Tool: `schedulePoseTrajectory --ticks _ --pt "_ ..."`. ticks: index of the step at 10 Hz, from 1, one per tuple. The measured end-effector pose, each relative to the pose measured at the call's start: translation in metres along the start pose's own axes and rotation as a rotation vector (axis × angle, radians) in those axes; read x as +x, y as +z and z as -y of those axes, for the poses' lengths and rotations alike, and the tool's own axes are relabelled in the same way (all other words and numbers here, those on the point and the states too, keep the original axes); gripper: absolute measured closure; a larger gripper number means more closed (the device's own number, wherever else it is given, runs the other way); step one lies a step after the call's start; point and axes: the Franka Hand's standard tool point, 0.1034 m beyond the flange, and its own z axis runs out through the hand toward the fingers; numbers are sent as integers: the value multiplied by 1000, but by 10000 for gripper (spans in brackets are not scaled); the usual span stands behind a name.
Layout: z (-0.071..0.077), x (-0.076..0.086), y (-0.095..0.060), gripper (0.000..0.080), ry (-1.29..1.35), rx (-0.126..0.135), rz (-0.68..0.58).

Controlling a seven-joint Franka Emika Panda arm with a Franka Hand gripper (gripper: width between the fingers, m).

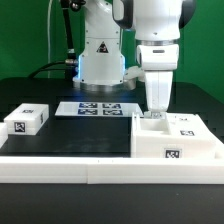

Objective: Assemble cabinet

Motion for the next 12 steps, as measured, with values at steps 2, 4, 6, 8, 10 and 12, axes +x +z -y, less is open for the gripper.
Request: schedulePoseTrajectory --ticks 2,4,6,8,10,12 --pt "0 0 0 731 0 0 0" --pt "-2 -3 -12 731 3 -1 15" --pt "-5 -6 -30 731 8 -14 34" --pt "-8 -10 -46 731 9 -9 57" --pt "-16 -14 -52 731 17 -11 61" --pt "-24 -21 -55 731 33 -18 57"
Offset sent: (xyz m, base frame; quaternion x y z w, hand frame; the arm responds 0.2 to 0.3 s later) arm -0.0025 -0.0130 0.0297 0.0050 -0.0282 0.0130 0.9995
